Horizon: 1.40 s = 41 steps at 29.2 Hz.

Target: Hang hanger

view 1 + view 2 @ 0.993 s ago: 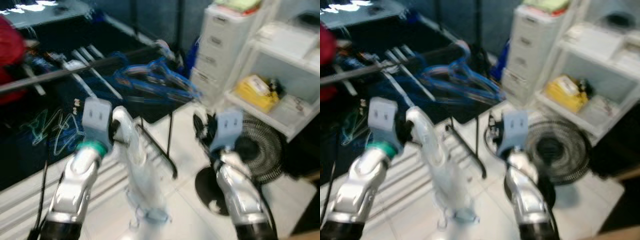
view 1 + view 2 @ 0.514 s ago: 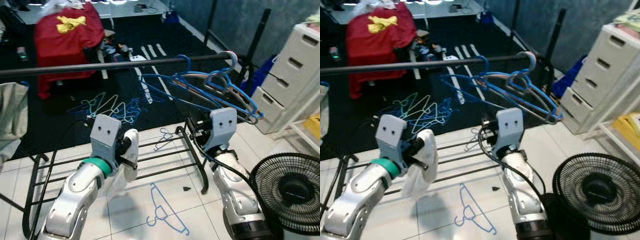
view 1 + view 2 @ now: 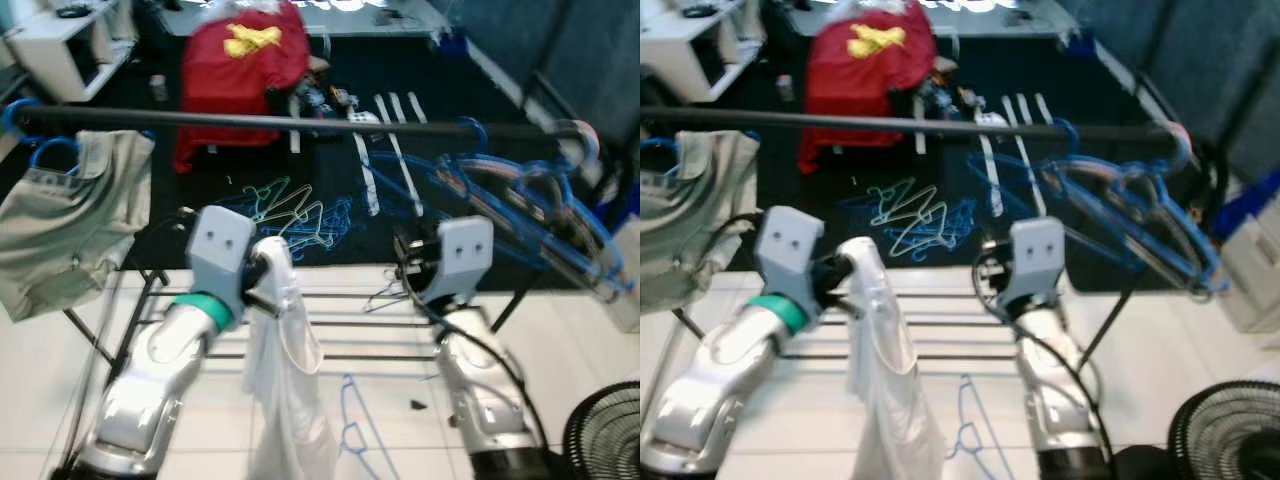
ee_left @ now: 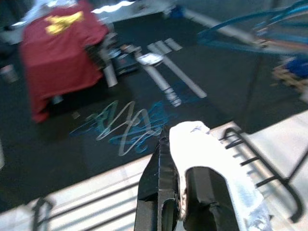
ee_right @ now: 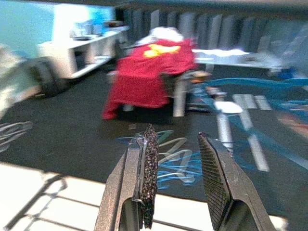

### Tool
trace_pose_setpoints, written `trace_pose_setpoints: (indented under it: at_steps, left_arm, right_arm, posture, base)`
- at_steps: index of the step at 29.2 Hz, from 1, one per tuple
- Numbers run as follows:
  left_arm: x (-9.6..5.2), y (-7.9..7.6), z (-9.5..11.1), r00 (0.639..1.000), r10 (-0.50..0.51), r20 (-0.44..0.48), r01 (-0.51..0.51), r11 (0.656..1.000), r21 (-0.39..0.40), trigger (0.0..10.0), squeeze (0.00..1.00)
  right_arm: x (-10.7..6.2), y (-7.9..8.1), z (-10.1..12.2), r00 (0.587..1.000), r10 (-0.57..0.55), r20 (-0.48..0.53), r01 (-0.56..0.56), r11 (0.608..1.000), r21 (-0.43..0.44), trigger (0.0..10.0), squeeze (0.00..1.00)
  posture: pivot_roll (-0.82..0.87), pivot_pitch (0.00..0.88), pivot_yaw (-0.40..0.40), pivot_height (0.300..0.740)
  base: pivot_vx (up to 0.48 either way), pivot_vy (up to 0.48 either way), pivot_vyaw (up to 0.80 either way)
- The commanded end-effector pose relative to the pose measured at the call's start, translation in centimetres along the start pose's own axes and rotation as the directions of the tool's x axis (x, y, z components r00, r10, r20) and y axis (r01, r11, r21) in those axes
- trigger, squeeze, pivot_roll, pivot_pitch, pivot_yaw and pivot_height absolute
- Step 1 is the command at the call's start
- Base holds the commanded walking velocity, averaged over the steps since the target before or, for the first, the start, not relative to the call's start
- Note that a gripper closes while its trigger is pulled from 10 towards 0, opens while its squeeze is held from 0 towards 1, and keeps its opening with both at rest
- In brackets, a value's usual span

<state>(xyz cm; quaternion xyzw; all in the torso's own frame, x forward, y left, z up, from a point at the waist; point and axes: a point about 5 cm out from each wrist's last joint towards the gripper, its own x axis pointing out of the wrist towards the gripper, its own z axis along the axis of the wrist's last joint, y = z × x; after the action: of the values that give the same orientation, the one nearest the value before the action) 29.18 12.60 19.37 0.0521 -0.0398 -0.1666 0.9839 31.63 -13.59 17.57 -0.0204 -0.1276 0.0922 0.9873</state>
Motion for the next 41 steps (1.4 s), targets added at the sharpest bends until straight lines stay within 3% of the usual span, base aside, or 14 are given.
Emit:
trace_pose_setpoints:
  at_steps: [1, 6, 11, 13, 14, 15, 18, 24, 26, 31, 41]
  left_arm:
    - [0.2, -0.2, 0.1, 1.000, 0.000, -0.005, 0.000, 1.000, 0.009, 10.0, 0.00]
    - [0.9, -0.1, 0.3, 1.000, 0.003, 0.007, -0.003, 1.000, 0.029, 10.0, 0.00]
    - [1.3, -0.1, 0.4, 1.000, 0.009, 0.011, -0.009, 0.999, 0.036, 10.0, 0.00]
    - [1.8, -0.1, 0.2, 1.000, 0.016, 0.013, -0.016, 0.999, 0.039, 10.0, 0.00]
    - [1.8, -0.1, 0.2, 1.000, 0.016, 0.013, -0.016, 0.999, 0.039, 10.0, 0.00]
    - [2.0, -0.1, 0.0, 1.000, 0.022, 0.008, -0.023, 0.999, 0.039, 10.0, 0.00]
    - [2.4, 0.2, 0.0, 0.999, 0.035, 0.006, -0.036, 0.999, 0.041, 10.0, 0.00]
    - [2.6, 0.4, 0.0, 0.999, 0.044, 0.007, -0.044, 0.998, 0.045, 10.0, 0.00]
    - [2.8, 0.5, 0.0, 0.998, 0.056, 0.011, -0.056, 0.997, 0.052, 10.0, 0.00]
    - [2.8, 0.5, -0.1, 0.998, 0.064, 0.017, -0.064, 0.996, 0.060, 10.0, 0.00]
    - [2.9, 0.6, -0.3, 0.997, 0.068, 0.020, -0.069, 0.995, 0.065, 10.0, 0.00]
  right_arm:
    - [-0.3, 0.0, -0.4, 1.000, -0.009, -0.022, 0.009, 1.000, 0.004, 10.0, 0.00]
    - [-0.2, -1.0, -0.4, 0.996, -0.086, -0.027, 0.085, 0.996, -0.023, 10.0, 0.00]
    - [-0.2, -3.2, -0.4, 0.969, -0.244, -0.040, 0.241, 0.967, -0.082, 10.0, 0.00]
    - [-0.9, -6.1, -0.5, 0.887, -0.459, -0.052, 0.450, 0.884, -0.125, 10.0, 0.00]
    - [-0.9, -6.1, -0.5, 0.887, -0.459, -0.052, 0.450, 0.884, -0.125, 10.0, 0.00]
    - [-1.3, -7.1, -0.6, 0.851, -0.523, -0.052, 0.512, 0.847, -0.146, 10.0, 0.00]
    - [-1.8, -8.0, -0.8, 0.837, -0.544, -0.063, 0.531, 0.834, -0.147, 10.0, 0.00]
    - [-1.5, -7.6, -0.8, 0.867, -0.493, -0.069, 0.481, 0.866, -0.139, 10.0, 0.00]
    - [-1.0, -6.2, -0.7, 0.908, -0.413, -0.063, 0.403, 0.906, -0.132, 10.0, 0.00]
    - [-0.5, -4.6, -0.5, 0.945, -0.324, -0.050, 0.318, 0.943, -0.095, 10.0, 0.00]
    - [-0.5, -4.6, 0.3, 0.946, -0.325, -0.009, 0.320, 0.936, -0.147, 10.0, 0.00]
  posture:
    - [0.02, 0.056, 0.071, 0.740]
    - [0.02, 0.056, 0.072, 0.740]
    - [0.01, 0.052, 0.074, 0.740]
    - [0.00, 0.050, 0.075, 0.740]
    - [0.00, 0.050, 0.075, 0.740]
    - [0.00, 0.049, 0.075, 0.740]
    - [-0.01, 0.047, 0.075, 0.740]
    - [-0.01, 0.043, 0.074, 0.740]
    - [-0.01, 0.039, 0.072, 0.740]
    - [-0.01, 0.039, 0.073, 0.740]
    - [-0.01, 0.050, 0.078, 0.740]
  base:
    - [0.000, 0.000, 0.80]
    - [0.000, 0.000, 0.80]
    - [0.000, 0.000, 0.78]
    - [0.000, 0.000, -0.32]
    - [0.000, 0.000, -0.65]
    - [0.000, 0.000, -0.66]
    - [0.000, 0.000, -0.75]
    - [0.000, 0.000, -0.43]
    - [0.000, 0.000, 0.00]
    - [0.000, 0.000, 0.00]
    - [0.000, 0.000, 0.00]
